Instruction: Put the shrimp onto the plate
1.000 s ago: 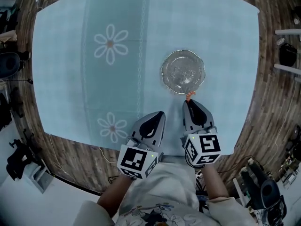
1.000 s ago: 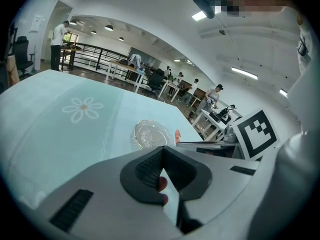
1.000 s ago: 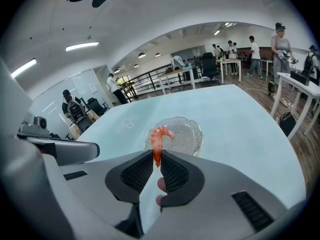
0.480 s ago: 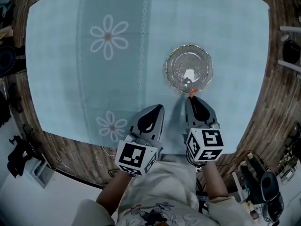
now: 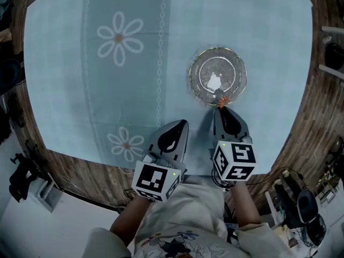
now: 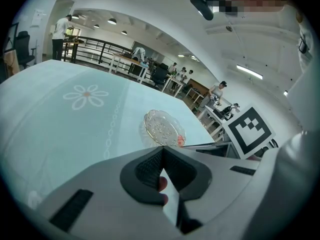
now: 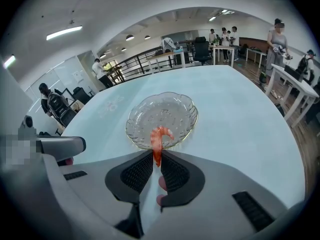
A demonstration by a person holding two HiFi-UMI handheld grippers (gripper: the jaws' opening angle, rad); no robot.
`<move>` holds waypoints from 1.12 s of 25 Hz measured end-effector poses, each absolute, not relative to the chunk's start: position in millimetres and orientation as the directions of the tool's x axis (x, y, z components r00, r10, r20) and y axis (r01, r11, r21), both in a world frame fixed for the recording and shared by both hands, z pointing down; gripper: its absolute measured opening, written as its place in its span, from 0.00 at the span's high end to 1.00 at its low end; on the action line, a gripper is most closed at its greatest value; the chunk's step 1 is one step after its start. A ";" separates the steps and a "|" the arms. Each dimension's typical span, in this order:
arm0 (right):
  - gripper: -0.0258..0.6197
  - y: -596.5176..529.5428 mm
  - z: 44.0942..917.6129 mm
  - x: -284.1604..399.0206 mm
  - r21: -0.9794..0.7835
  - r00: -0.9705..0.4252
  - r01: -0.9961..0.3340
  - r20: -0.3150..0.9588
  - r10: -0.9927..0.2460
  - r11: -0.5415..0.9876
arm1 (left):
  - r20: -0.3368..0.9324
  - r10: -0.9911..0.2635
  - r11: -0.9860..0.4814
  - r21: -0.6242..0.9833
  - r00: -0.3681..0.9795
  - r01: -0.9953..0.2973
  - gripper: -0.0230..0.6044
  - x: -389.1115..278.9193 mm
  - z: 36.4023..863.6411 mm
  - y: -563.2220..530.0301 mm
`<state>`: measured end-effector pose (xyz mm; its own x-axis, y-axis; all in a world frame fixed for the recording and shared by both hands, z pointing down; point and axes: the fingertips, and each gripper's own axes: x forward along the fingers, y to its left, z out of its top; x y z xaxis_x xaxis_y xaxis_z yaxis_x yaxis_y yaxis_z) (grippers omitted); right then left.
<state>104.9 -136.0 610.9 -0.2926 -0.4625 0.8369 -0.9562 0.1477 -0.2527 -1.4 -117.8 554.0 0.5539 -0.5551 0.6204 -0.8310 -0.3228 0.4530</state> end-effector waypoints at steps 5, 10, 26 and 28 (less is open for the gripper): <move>0.86 -134.3 611.6 101.2 -0.294 -0.320 -0.947 0.829 -0.459 0.131 | 0.622 -0.550 -0.325 0.456 0.557 -0.829 0.95 0.1 557.7 -117.2; 0.86 -132.9 610.2 101.9 -0.298 -0.320 -0.947 0.825 -0.467 0.122 | 0.621 -0.550 -0.325 0.458 0.559 -0.828 0.95 0.7 558.1 -117.3; 0.86 -155.9 599.5 100.2 -0.261 -0.308 -0.952 0.806 -0.505 0.163 | 0.614 -0.558 -0.328 0.455 0.558 -0.828 0.95 2.3 555.4 -121.4; 0.86 -158.2 602.6 98.3 -0.264 -0.310 -0.951 0.812 -0.495 0.161 | 0.614 -0.560 -0.326 0.455 0.557 -0.829 0.95 1.3 555.0 -122.0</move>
